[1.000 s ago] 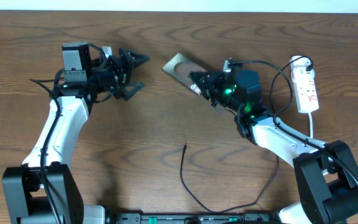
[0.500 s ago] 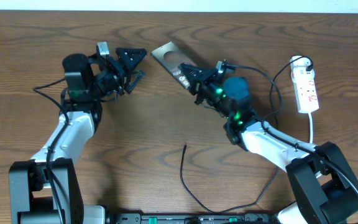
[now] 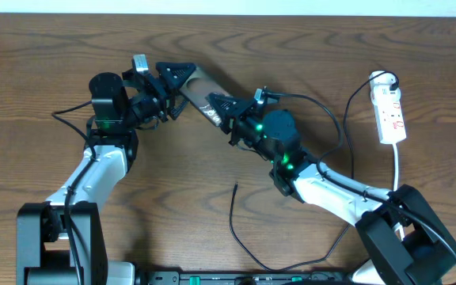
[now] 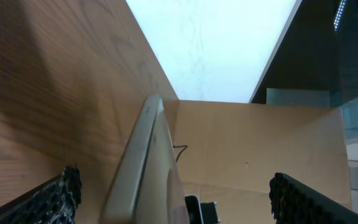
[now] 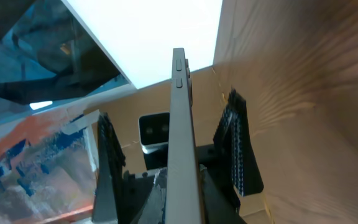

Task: Plug charger to phone and switch on socket

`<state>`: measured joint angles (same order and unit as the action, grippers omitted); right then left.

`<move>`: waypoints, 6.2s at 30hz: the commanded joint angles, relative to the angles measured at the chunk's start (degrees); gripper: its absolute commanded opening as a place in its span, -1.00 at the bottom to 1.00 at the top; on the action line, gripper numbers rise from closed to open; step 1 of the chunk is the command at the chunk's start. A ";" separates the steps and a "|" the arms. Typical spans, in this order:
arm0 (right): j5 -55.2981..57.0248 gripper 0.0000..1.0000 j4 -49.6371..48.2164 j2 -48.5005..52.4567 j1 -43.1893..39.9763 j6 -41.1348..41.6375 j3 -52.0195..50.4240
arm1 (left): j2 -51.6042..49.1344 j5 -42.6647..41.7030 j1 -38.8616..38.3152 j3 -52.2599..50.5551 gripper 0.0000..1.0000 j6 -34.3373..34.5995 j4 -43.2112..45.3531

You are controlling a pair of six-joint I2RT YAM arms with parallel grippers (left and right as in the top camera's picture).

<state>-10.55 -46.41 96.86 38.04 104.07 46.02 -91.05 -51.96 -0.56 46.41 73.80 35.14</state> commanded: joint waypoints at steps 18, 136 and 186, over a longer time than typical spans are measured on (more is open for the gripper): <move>3.56 -0.97 -1.64 -0.42 3.26 1.22 0.90 | 0.98 3.17 0.04 -0.09 -0.34 2.43 0.55; -7.58 -0.17 96.08 20.48 7.54 -39.01 28.06 | 0.94 -36.70 28.79 0.50 -0.85 0.85 14.27; -0.46 -0.95 95.89 20.48 6.19 -39.91 28.06 | 0.94 -36.72 28.79 0.48 -0.85 0.42 14.27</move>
<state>-15.94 50.00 115.42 44.69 64.47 74.39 -91.05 -88.36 28.03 46.28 74.72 49.04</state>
